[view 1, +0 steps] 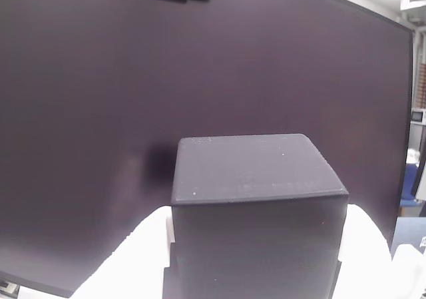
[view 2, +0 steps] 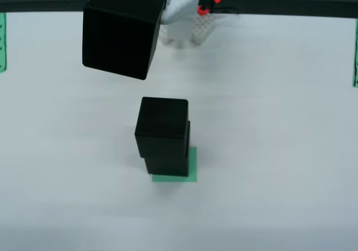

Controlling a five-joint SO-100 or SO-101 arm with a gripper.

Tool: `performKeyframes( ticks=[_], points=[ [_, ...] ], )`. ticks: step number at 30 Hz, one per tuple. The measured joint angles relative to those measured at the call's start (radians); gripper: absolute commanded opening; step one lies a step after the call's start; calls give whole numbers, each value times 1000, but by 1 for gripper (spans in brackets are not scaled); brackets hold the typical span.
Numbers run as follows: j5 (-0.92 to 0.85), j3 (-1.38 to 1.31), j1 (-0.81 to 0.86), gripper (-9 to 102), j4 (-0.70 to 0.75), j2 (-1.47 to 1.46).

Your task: Stack 3 Blocks on the chosen place.

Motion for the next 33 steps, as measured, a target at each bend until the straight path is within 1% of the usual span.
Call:
performKeyframes(
  ticks=[4, 12, 18, 22, 29, 33],
  points=[
    [0, 71, -11, 24, -81, 38],
    [0, 172, -9, 24, -192, 106],
    [0, 183, -25, 24, -209, 114],
    [0, 183, -29, 24, -156, 126],
    [0, 184, -29, 24, 49, 181],
    [0, 187, -29, 24, 121, 195]
  ],
)
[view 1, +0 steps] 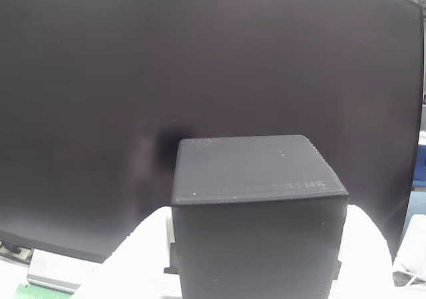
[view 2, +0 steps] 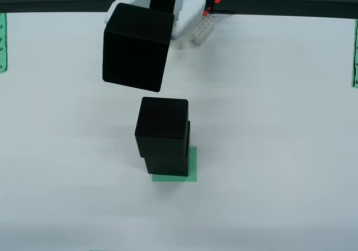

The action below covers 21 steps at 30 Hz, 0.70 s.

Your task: Stack 3 Blocks on the chosen place.

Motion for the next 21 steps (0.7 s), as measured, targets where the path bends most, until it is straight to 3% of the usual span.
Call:
performKeyframes(
  ticks=[21],
  points=[
    [6, 0, 12, 24, 163, 0]
  ],
)
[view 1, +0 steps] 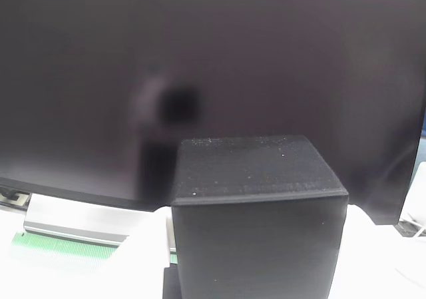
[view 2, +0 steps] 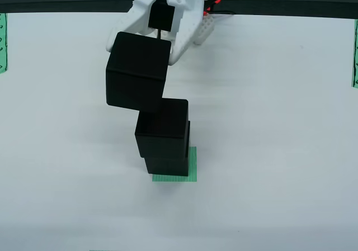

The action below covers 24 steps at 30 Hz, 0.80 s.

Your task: Stack 3 Blocks on the chosen place.

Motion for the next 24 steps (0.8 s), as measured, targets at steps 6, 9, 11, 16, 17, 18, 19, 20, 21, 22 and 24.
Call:
performKeyframes(
  ticks=[6, 9, 11, 16, 17, 18, 19, 20, 21, 22, 24],
  points=[
    [0, 0, -6, 31, 17, 0],
    [-8, 0, -18, 35, 17, 0],
    [-2, 0, -18, 37, 17, 0],
    [0, 0, -23, 38, 17, 0],
    [0, 0, -26, 38, 17, 0],
    [0, 0, -29, 38, 17, 0],
    [0, 0, -29, 38, 17, 2],
    [0, 0, -29, 38, 17, 5],
    [0, 0, -29, 38, 15, 9],
    [0, 0, -29, 38, 9, 12],
    [-3, 0, -11, 38, -9, 29]
  ],
)
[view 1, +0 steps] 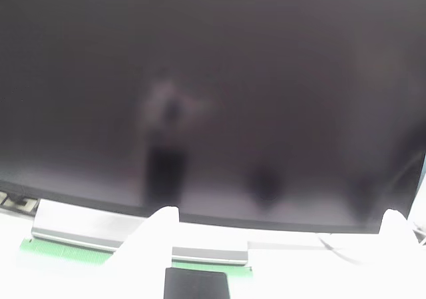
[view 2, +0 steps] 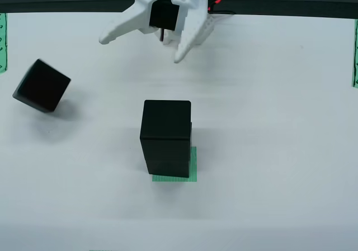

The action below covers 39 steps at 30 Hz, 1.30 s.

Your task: Stack 3 Blocks on the chosen place.

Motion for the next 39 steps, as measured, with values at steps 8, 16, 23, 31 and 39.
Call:
performKeyframes(
  ticks=[8, 16, 23, 31, 39],
  points=[
    [0, 3, 92, 37, -12, 44],
    [-110, 3, 227, 37, -81, 54],
    [-123, 3, 370, 32, -61, 75],
    [-123, 5, 440, 32, 44, 132],
    [-118, 5, 497, 32, 179, 156]
  ],
)
